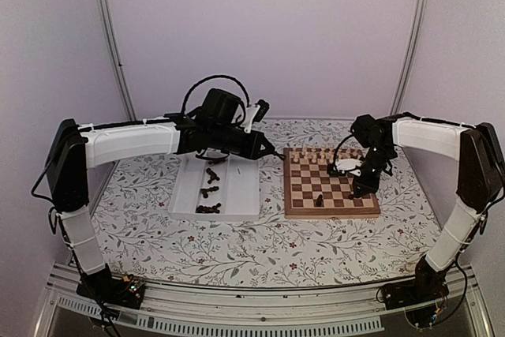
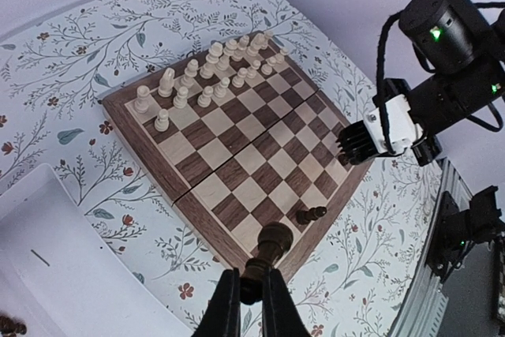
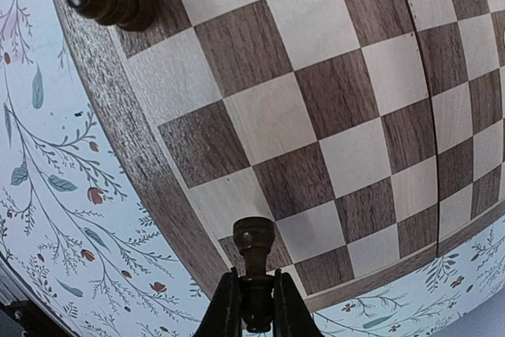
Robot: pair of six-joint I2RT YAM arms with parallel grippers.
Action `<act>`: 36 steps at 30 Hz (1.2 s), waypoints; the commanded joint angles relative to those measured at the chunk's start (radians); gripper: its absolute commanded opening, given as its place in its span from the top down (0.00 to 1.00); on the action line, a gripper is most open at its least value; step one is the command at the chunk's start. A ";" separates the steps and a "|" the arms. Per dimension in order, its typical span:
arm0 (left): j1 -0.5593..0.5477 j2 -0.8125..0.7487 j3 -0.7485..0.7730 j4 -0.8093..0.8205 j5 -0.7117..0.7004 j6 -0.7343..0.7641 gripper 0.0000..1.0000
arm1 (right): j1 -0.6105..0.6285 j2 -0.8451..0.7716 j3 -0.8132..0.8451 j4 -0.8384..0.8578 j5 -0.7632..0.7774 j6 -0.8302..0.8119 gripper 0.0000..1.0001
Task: Set up the chess pieces on the board
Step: Place the chess piece on the chessboard.
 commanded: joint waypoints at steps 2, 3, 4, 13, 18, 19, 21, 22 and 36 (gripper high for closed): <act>0.009 -0.025 -0.017 -0.001 -0.008 0.015 0.93 | 0.022 0.037 0.013 -0.026 0.036 -0.006 0.97; 0.009 -0.025 -0.017 -0.002 -0.008 0.015 0.93 | 0.025 0.041 0.013 -0.027 0.037 -0.005 0.96; 0.009 -0.026 -0.017 -0.002 -0.008 0.015 0.93 | 0.027 0.046 0.013 -0.028 0.036 -0.004 0.96; 0.009 -0.023 -0.024 -0.005 -0.006 0.017 0.93 | 0.055 0.071 0.013 -0.028 0.041 0.010 0.91; 0.009 -0.021 -0.027 -0.004 -0.006 0.017 0.93 | 0.062 0.066 0.019 -0.021 0.044 0.015 0.76; 0.009 -0.022 -0.028 -0.004 -0.006 0.017 0.93 | 0.061 0.065 0.020 -0.021 0.044 0.015 0.75; 0.009 -0.020 -0.029 -0.002 -0.005 0.017 0.93 | 0.063 0.064 0.022 -0.022 0.044 0.016 0.74; 0.009 -0.019 -0.030 0.000 -0.004 0.016 0.93 | 0.065 0.064 0.022 -0.020 0.044 0.017 0.74; 0.009 -0.015 -0.040 0.003 0.003 0.017 0.93 | 0.073 0.057 0.039 -0.027 0.032 0.026 0.70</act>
